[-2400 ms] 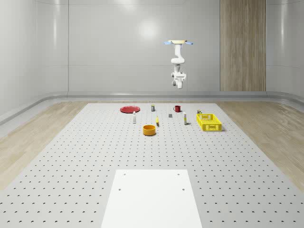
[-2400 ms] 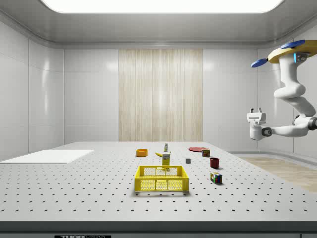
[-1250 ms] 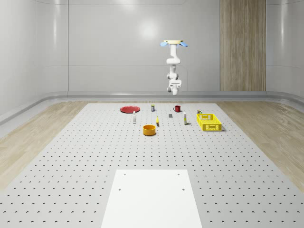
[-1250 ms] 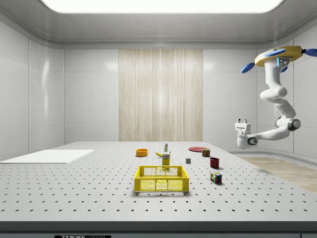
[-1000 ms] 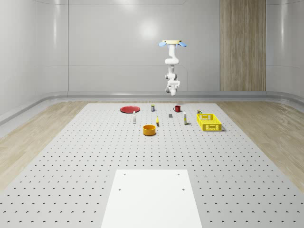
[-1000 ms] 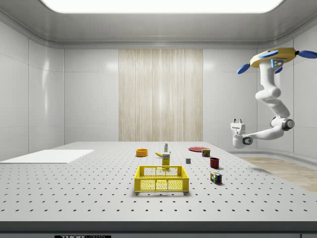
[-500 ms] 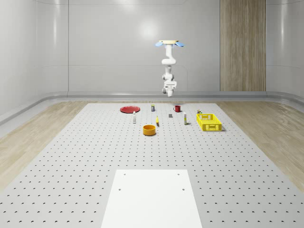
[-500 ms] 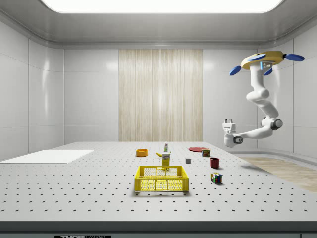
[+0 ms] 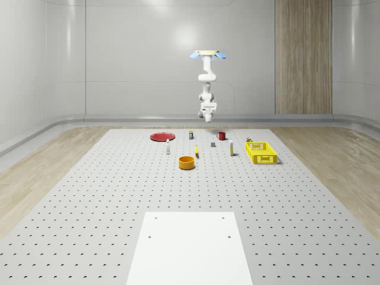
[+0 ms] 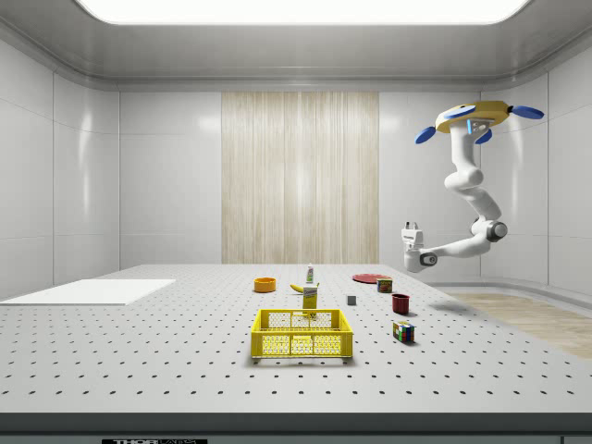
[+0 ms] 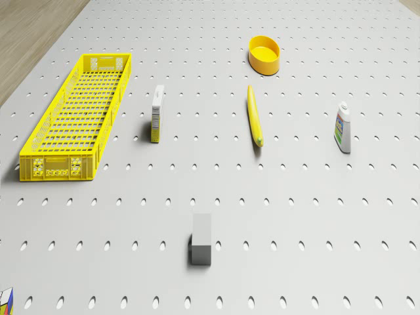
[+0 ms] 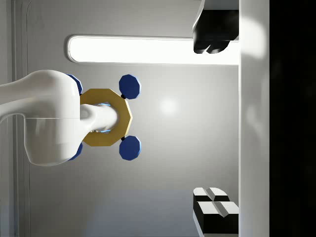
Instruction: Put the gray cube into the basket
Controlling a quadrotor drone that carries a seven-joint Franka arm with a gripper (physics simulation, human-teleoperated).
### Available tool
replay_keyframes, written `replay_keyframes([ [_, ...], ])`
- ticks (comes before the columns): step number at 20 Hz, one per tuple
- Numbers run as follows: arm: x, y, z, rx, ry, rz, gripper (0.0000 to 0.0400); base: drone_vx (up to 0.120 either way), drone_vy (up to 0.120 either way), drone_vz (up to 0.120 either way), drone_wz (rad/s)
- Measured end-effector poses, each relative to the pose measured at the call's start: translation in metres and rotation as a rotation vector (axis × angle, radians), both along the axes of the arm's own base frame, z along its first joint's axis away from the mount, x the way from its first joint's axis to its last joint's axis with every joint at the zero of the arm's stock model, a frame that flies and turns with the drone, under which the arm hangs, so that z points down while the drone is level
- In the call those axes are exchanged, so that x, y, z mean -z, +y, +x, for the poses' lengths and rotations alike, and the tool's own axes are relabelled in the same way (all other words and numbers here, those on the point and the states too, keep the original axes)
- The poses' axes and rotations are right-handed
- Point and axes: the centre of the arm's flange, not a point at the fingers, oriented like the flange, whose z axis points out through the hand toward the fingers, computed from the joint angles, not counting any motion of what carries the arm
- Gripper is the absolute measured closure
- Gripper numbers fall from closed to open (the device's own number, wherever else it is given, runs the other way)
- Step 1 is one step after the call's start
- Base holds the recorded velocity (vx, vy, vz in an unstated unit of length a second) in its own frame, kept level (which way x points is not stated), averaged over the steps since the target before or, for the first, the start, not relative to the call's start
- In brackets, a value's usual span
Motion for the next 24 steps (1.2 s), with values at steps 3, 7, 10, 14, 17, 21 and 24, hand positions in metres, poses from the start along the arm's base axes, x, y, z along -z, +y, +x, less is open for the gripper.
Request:
replay_keyframes([
  [3, 0.0, 0.001, 0.0, 0.0, -0.002, -0.008, 0.0, 0.12, -0.053, 0.0, 0.0],
  [7, 0.0, 0.003, -0.001, 0.001, -0.005, -0.028, 0.0, 0.12, 0.0, 0.0, 0.0],
  [10, 0.0, 0.005, -0.001, 0.001, -0.008, -0.054, 0.0, 0.12, 0.0, 0.0, 0.0],
  [14, 0.001, 0.012, -0.001, 0.003, -0.011, -0.118, 0.0, 0.12, 0.0, 0.0, 0.0],
  [17, 0.002, 0.02, -0.001, 0.005, -0.013, -0.203, 0.0, 0.12, 0.0, 0.0, 0.0],
  [21, 0.009, 0.039, -0.001, 0.01, -0.015, -0.408, 0.0, 0.12, 0.0, -0.03, 0.0],
  [24, 0.023, 0.061, -0.001, 0.017, -0.016, -0.669, 0.0, 0.12, 0.0, -0.04, 0.0],
])
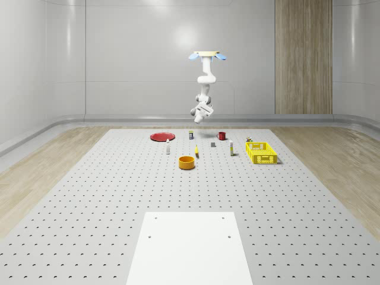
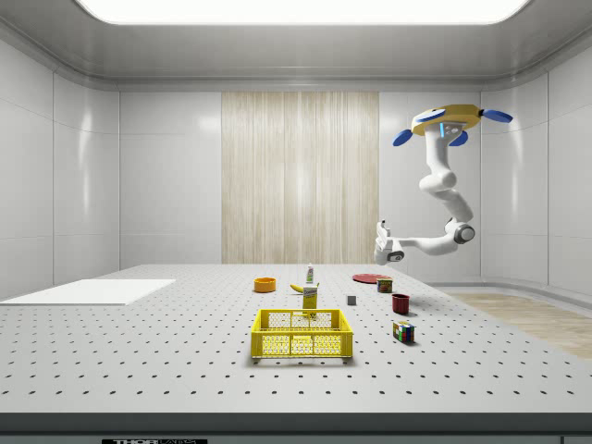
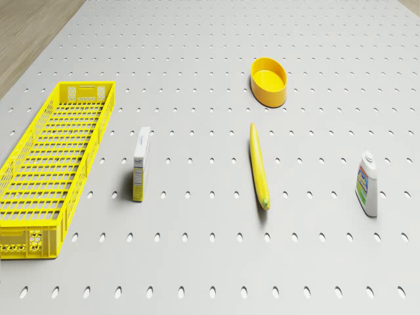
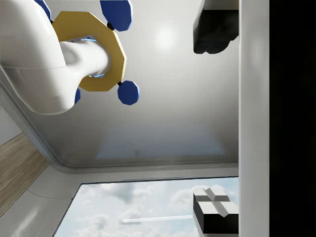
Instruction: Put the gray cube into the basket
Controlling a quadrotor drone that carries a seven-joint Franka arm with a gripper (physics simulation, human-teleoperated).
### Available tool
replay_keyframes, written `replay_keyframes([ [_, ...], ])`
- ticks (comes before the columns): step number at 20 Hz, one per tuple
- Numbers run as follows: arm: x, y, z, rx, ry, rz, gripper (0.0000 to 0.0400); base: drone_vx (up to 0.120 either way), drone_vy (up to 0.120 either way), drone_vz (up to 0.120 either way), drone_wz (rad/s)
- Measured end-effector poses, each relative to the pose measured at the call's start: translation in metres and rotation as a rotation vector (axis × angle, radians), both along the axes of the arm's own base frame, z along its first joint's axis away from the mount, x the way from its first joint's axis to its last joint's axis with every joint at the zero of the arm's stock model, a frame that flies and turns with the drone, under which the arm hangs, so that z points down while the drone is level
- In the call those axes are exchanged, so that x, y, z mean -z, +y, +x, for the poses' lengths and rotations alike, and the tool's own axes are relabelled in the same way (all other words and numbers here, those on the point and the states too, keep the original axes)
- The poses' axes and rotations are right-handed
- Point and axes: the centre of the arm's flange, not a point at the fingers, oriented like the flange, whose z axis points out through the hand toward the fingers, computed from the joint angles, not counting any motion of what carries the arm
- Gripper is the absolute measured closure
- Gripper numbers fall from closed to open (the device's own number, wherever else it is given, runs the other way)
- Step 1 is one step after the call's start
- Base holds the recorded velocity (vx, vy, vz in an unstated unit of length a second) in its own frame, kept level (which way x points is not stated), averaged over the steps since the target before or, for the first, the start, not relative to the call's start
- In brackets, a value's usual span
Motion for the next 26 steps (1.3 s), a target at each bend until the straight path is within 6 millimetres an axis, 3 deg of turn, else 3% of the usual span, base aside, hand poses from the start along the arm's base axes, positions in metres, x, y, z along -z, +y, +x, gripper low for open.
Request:
replay_keyframes([
  [3, 0.03, 0.024, 0.001, 0.013, -0.001, -0.387, 0.0, 0.12, 0.0, -0.12, 0.0],
  [6, 0.077, 0.036, 0.002, 0.03, 0.0, -0.883, 0.0, 0.12, 0.0, -0.12, 0.0],
  [10, 0.137, 0.016, 0.004, 0.055, 0.0, -1.537, 0.0, 0.12, 0.0, -0.12, 0.0],
  [13, 0.161, -0.01, 0.005, 0.067, 0.001, -1.894, 0.0, 0.12, 0.0, -0.12, 0.0],
  [18, 0.174, -0.04, 0.005, 0.073, 0.003, -2.224, 0.0, 0.12, 0.0, -0.12, 0.0],
  [26, 0.177, -0.057, 0.005, 0.073, 0.005, -2.402, 0.0, 0.12, 0.0, -0.11, 0.0],
])
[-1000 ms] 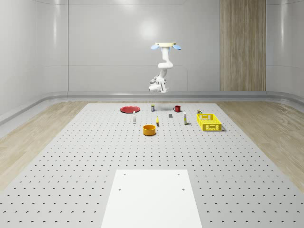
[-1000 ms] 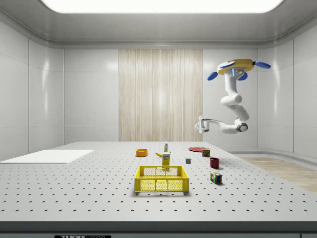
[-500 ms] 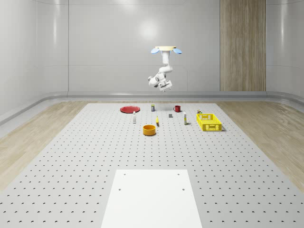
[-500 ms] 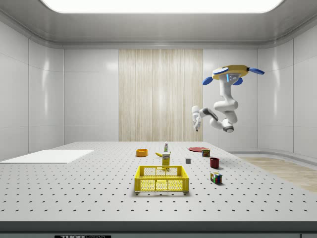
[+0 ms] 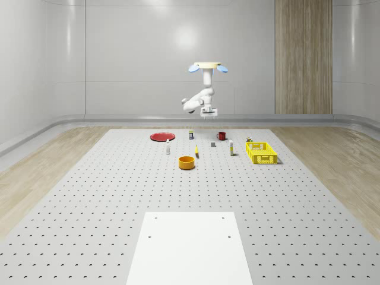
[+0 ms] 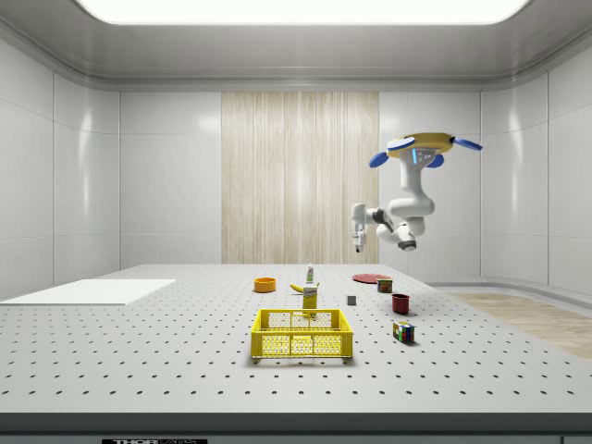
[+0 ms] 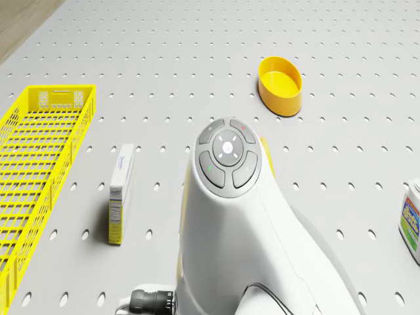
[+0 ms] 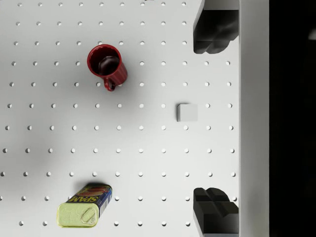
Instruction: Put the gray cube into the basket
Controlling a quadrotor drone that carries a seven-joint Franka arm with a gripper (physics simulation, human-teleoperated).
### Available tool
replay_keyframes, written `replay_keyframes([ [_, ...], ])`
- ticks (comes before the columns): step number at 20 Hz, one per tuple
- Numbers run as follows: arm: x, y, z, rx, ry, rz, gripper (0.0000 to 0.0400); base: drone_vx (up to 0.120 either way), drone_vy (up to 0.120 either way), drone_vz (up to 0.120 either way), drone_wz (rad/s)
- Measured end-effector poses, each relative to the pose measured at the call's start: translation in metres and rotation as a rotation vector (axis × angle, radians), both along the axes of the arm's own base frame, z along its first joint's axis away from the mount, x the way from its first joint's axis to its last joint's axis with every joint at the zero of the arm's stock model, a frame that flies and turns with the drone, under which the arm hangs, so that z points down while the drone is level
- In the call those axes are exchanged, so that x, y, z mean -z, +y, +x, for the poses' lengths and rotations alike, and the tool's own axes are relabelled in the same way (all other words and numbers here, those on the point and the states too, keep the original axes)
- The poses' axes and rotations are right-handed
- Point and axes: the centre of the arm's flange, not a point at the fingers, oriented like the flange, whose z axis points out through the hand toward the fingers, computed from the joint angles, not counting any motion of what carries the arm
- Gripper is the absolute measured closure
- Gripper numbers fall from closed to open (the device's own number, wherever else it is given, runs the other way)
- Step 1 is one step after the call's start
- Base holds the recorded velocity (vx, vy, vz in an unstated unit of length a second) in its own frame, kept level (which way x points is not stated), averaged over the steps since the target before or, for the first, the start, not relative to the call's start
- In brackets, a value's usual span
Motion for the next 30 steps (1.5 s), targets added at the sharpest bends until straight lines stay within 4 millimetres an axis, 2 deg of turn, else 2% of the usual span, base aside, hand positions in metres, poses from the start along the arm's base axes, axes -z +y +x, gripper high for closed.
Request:
replay_keyframes([
  [6, 0.0003, -0.0036, 0.0, 0.001, 0.001, -0.036, 0.0, 0.1, 0.067, -0.013, 0.0],
  [14, 0.0004, -0.005, 0.0, 0.001, 0.002, -0.051, 0.0, 0.0, 0.0, -0.12, 0.0],
  [19, 0.0004, -0.0052, 0.0, 0.001, 0.002, -0.053, 0.0, 0.0, 0.088, -0.12, 0.0],
  [30, 0.0004, -0.0053, 0.0, 0.001, 0.002, -0.055, 0.0, 0.0, 0.0, -0.12, 0.0],
])
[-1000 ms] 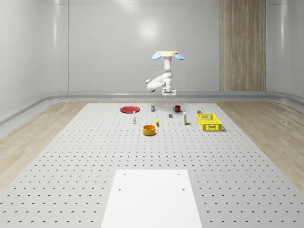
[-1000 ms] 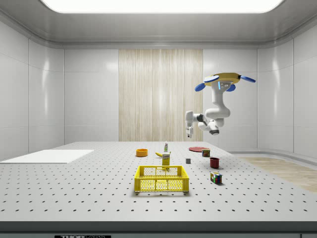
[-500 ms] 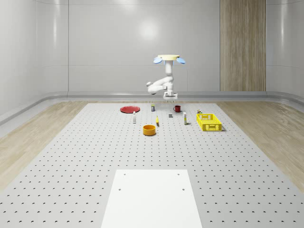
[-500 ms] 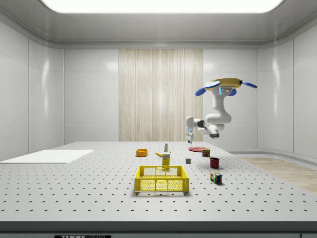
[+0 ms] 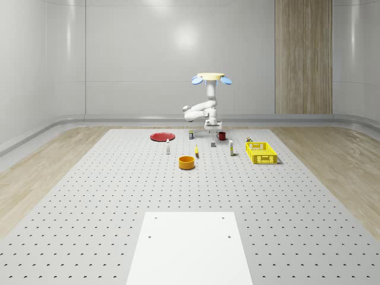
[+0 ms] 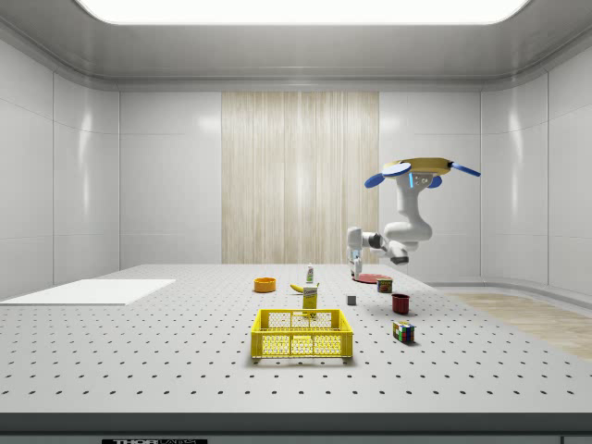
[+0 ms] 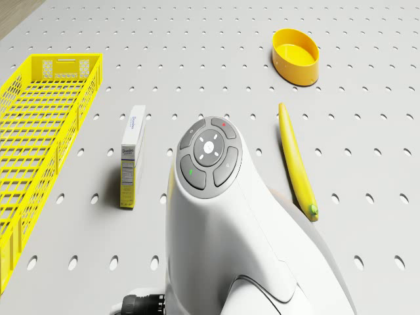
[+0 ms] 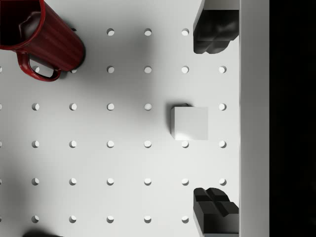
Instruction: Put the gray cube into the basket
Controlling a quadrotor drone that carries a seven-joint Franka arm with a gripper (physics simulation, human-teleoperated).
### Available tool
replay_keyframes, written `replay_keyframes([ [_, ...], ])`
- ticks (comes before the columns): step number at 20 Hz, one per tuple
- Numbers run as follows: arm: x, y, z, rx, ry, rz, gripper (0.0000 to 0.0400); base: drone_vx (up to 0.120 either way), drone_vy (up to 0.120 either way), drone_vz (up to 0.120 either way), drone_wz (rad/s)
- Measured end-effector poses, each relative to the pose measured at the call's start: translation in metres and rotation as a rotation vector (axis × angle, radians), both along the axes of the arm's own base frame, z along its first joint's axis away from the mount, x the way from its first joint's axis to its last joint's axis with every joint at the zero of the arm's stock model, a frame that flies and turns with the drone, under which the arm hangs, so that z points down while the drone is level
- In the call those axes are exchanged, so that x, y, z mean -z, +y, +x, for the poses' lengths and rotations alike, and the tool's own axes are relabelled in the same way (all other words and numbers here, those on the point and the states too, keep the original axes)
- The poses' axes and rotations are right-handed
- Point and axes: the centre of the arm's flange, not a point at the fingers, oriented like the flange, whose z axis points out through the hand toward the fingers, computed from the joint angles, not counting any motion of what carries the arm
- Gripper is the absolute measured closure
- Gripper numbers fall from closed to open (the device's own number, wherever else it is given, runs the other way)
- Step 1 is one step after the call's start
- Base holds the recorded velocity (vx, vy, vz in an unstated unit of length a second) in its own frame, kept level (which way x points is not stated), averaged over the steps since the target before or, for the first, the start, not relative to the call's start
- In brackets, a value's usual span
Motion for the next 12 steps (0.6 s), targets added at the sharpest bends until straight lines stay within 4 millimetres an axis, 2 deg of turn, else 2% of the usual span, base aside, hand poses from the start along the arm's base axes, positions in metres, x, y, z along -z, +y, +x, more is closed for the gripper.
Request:
replay_keyframes([
  [2, 0.0, 0.0, 0.0, 0.0, 0.0, 0.0, 0.0, 0.08, 0.0, -0.12, 0.0],
  [7, 0.0, 0.0, 0.0, 0.0, 0.0, 0.0, 0.0, 0.008, 0.0, -0.12, 0.0],
  [10, 0.0, 0.0, 0.0, 0.0, 0.0, 0.0, 0.0, 0.12, 0.0, -0.12, 0.0],
  [12, 0.0, 0.0, 0.0, 0.0, 0.0, 0.0, 0.0, 0.0, 0.0, -0.04, 0.0],
])
